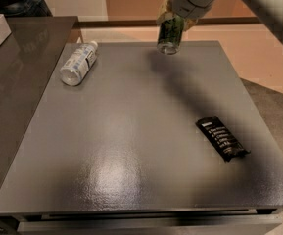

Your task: Place green can upright

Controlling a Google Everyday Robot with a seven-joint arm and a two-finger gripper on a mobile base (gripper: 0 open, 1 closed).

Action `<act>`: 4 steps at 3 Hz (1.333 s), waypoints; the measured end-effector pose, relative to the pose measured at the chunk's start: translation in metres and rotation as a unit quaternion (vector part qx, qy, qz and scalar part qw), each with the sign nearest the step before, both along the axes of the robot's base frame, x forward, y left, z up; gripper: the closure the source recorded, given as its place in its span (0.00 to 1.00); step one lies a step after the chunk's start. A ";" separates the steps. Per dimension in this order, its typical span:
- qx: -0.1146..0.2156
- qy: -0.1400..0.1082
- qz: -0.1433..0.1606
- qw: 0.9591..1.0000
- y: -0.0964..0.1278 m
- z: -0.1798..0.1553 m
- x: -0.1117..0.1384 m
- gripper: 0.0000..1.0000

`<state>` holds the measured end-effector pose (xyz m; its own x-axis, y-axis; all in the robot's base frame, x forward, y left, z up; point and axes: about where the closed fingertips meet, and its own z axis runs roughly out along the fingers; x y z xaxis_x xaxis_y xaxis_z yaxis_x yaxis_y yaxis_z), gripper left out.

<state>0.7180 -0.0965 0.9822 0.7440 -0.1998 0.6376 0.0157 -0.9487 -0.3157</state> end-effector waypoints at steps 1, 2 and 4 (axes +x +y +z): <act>0.002 -0.032 0.066 0.997 0.002 0.003 -0.005 1.00; 0.009 -0.068 0.127 0.990 0.006 0.003 -0.014 1.00; 0.003 -0.153 0.231 0.961 0.022 -0.004 -0.034 1.00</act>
Offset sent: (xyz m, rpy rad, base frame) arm -0.0301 0.0072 0.0067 -0.0468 -0.2951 0.4957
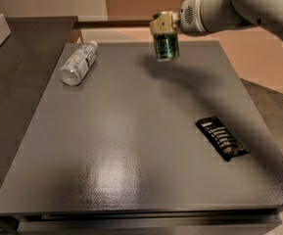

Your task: Place green can upright

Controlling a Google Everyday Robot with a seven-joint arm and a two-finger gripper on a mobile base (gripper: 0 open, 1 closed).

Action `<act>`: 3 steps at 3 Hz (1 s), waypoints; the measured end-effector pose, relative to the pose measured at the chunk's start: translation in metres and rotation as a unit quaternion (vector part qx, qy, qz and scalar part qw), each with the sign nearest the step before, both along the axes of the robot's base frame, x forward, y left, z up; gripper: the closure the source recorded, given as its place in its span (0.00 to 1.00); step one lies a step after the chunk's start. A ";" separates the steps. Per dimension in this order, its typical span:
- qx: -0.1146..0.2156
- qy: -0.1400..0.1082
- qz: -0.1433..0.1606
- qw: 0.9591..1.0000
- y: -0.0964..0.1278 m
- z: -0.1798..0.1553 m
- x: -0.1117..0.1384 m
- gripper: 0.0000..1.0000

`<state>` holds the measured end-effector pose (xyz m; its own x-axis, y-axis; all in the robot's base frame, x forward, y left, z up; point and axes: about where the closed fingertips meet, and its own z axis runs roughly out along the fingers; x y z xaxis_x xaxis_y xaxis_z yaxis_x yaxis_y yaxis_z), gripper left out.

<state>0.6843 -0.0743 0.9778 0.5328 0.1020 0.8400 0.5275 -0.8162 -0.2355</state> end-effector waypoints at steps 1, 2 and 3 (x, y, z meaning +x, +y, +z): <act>-0.001 -0.025 0.032 0.999 0.008 -0.004 -0.007 1.00; -0.001 -0.025 0.032 0.999 0.008 -0.004 -0.007 1.00; -0.003 -0.049 0.028 0.998 0.009 -0.005 -0.006 1.00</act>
Offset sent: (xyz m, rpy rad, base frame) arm -0.0055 0.0054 -0.0040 0.0046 -0.0362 0.0471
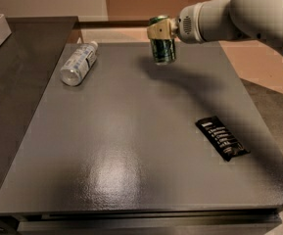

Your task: Place green can upright

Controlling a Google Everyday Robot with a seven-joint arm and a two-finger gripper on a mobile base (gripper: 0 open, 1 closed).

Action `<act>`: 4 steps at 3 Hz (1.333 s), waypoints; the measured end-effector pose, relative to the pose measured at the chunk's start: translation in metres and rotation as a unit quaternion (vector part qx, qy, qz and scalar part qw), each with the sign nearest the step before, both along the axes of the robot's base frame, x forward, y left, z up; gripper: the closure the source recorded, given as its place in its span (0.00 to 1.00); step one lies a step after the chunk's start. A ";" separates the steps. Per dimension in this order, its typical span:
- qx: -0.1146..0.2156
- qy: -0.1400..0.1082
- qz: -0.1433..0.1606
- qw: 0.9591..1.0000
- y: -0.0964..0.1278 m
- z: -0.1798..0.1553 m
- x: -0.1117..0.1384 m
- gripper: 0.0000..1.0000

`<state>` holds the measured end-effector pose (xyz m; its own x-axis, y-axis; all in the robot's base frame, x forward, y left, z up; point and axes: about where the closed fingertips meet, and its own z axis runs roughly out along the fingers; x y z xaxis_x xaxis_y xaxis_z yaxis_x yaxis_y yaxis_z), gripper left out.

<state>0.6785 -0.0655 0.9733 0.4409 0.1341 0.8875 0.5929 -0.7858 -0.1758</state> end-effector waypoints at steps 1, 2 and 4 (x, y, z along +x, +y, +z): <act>0.009 -0.050 -0.001 0.999 0.002 -0.002 0.002 1.00; 0.025 -0.082 0.001 0.996 0.002 -0.007 0.004 1.00; 0.062 -0.118 0.013 0.991 0.005 -0.021 0.005 1.00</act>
Offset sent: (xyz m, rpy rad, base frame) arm 0.0046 -0.0031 -0.0128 0.0924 -0.2439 0.0009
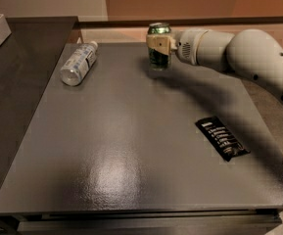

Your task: Place green can upright

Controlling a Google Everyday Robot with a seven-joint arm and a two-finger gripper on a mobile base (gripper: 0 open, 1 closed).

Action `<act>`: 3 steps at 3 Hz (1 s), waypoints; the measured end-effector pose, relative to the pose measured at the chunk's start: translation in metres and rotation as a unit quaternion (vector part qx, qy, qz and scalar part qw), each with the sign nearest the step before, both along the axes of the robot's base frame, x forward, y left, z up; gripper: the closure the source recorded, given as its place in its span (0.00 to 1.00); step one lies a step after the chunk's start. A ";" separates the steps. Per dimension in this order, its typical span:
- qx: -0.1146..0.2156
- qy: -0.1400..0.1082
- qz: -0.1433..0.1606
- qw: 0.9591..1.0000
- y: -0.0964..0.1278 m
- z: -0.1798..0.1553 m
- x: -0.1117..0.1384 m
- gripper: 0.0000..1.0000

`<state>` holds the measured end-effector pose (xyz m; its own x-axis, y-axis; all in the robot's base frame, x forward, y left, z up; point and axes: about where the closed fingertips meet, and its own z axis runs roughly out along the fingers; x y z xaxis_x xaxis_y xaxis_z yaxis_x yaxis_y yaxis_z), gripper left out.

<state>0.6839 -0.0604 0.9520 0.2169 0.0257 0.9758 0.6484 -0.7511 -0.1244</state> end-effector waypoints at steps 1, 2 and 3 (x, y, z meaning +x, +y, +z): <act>0.014 -0.011 0.006 1.000 0.003 -0.007 0.001 1.00; 0.019 -0.031 0.010 0.999 0.007 -0.016 0.000 0.99; 0.019 -0.051 0.009 0.999 0.009 -0.022 -0.002 0.77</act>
Offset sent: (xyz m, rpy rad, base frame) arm -0.0002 0.0054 -0.0215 0.0483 -0.0880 0.0189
